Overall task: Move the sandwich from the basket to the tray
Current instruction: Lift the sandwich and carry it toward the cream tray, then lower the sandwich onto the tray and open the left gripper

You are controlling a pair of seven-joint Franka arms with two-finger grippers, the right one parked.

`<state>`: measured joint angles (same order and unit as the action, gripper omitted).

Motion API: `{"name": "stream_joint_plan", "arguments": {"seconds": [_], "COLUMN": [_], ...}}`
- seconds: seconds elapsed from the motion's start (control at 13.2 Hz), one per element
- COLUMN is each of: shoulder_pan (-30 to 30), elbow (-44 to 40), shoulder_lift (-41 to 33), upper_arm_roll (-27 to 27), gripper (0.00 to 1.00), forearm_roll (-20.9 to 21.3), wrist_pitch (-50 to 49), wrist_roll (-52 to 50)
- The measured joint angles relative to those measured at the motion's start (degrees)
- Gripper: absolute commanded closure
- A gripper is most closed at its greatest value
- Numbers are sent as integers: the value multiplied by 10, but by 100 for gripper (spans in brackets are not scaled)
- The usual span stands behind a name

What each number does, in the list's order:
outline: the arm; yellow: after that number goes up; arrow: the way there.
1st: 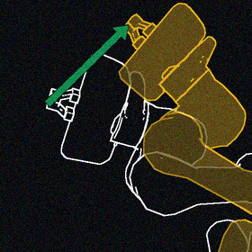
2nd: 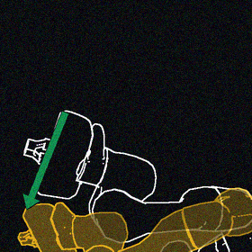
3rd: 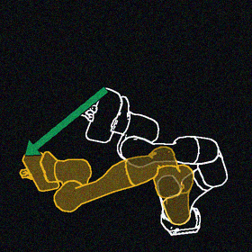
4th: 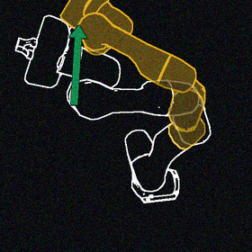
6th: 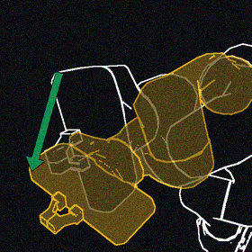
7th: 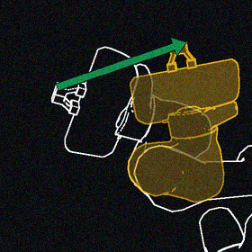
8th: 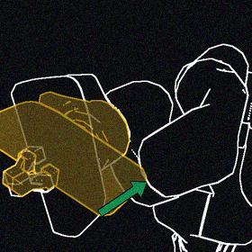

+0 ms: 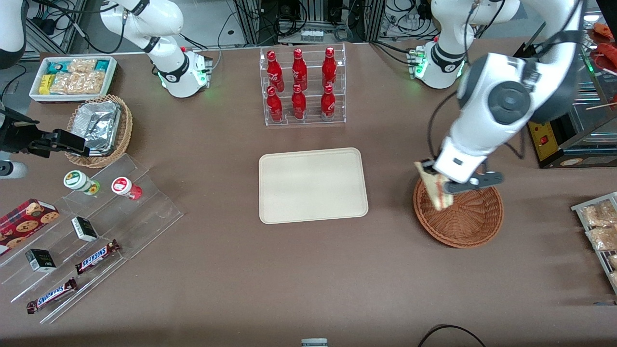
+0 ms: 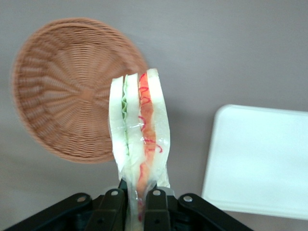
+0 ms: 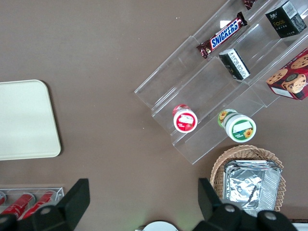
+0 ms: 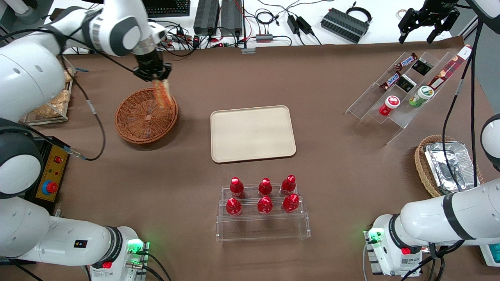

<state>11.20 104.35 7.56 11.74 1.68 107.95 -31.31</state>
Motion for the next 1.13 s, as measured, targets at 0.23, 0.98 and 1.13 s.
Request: {"name": "stream_joint_plan", "arguments": {"seconds": [0.23,0.98,1.13], "shoulder_pan": [79,243,262], "elbow": [-36,-171,-174], "shoulder_lift": [41,256,291], "upper_arm_roll": [8,8,8], "gripper": [86,86,86], "forearm_roll": [0,11,37], "wrist_pitch": [0,77,111], "wrist_roll": [-37,-159,-193]}}
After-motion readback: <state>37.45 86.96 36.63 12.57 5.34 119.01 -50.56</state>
